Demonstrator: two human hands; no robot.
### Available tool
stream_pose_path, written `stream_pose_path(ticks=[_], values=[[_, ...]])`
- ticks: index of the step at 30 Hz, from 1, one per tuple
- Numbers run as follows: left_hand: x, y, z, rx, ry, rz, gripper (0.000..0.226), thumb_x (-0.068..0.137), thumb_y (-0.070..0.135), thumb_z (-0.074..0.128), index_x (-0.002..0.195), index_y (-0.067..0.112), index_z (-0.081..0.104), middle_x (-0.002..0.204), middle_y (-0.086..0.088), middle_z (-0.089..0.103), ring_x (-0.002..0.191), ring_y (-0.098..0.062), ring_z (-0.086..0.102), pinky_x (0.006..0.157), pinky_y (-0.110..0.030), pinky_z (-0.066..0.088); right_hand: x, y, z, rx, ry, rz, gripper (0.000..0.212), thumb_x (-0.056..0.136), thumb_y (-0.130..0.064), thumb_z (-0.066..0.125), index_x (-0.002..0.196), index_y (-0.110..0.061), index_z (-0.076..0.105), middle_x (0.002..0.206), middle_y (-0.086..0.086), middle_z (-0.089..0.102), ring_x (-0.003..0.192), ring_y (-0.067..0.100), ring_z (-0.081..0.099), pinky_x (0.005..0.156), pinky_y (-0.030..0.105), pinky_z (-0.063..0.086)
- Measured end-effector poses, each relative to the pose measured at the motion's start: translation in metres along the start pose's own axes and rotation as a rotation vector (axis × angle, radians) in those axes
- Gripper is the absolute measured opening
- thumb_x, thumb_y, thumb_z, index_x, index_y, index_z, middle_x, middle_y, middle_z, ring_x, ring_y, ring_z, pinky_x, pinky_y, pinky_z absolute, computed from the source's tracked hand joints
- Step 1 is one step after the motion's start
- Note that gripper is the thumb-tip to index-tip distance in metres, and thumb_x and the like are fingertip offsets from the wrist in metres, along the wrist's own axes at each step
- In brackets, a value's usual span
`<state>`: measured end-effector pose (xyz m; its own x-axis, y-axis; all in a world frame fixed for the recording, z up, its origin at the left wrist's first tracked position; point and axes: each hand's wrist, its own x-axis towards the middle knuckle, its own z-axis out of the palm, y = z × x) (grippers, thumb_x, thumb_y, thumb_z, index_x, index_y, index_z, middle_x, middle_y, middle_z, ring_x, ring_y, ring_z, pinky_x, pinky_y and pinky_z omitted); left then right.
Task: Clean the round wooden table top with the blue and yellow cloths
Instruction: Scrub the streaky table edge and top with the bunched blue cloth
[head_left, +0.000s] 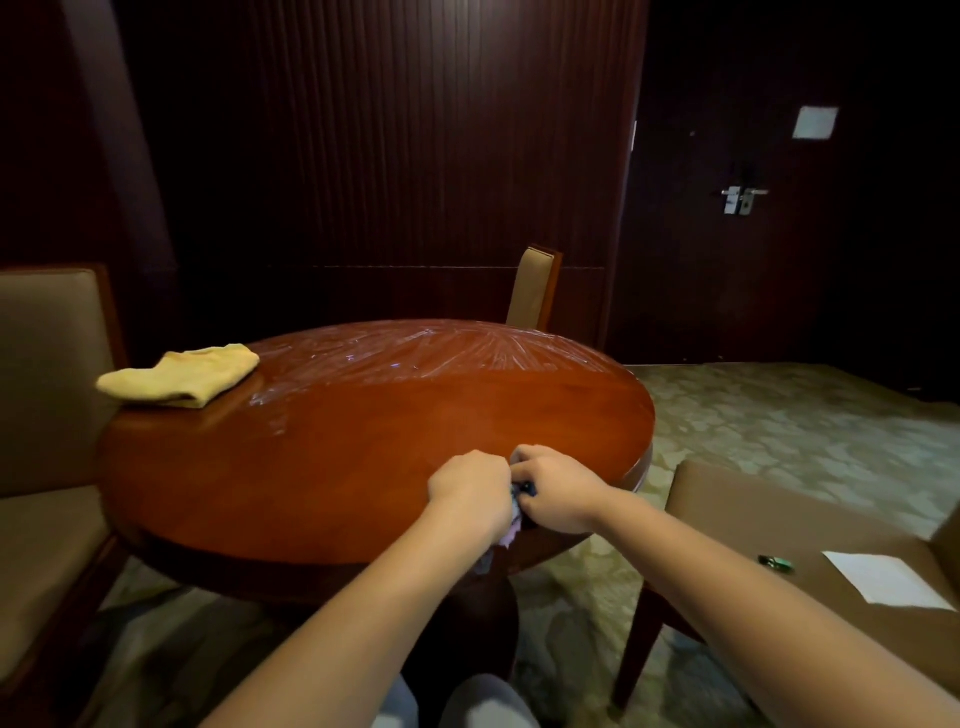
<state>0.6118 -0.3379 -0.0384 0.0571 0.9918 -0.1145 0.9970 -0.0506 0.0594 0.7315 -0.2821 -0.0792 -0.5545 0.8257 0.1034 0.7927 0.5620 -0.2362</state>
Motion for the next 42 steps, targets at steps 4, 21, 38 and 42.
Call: stream_pose_path(ticks=[4,21,38,42], values=[[0.005,-0.012,-0.004,-0.011,-0.009,-0.041,0.017,0.085,0.012,0.065,0.1,0.009,0.058,0.095,-0.007,0.058,0.085,-0.024,0.056,0.071,-0.032,0.048,0.005,-0.004,0.0,0.003,-0.008,0.003,0.043,0.088,-0.012,0.047,0.126,-0.028,0.06,0.111,0.0,0.051,0.107,0.018,0.044,0.091,0.037,0.041],[0.035,-0.09,-0.013,0.037,0.065,-0.197,0.015,0.082,0.007,0.069,0.096,0.007,0.063,0.108,-0.012,0.064,0.095,-0.03,0.061,0.069,-0.032,0.046,0.063,-0.039,0.024,-0.144,0.033,-0.028,0.034,0.095,-0.033,0.046,0.127,-0.025,0.055,0.111,0.007,0.048,0.113,0.03,0.045,0.09,0.038,0.041],[0.07,-0.218,-0.017,0.08,0.041,-0.43,0.028,0.088,0.001,0.055,0.116,0.003,0.06,0.123,-0.014,0.058,0.112,-0.032,0.058,0.081,-0.034,0.046,0.194,-0.12,0.05,-0.219,-0.057,-0.203,0.031,0.099,-0.032,0.04,0.125,-0.02,0.052,0.118,0.011,0.047,0.113,0.031,0.044,0.086,0.037,0.039],[0.088,-0.244,-0.017,0.122,0.041,-0.451,0.03,0.088,0.003,0.057,0.118,0.004,0.06,0.123,-0.014,0.059,0.112,-0.032,0.058,0.084,-0.036,0.048,0.232,-0.132,0.057,-0.292,-0.058,-0.193,0.033,0.1,-0.03,0.039,0.13,-0.022,0.048,0.126,0.012,0.045,0.12,0.031,0.041,0.092,0.039,0.036]])
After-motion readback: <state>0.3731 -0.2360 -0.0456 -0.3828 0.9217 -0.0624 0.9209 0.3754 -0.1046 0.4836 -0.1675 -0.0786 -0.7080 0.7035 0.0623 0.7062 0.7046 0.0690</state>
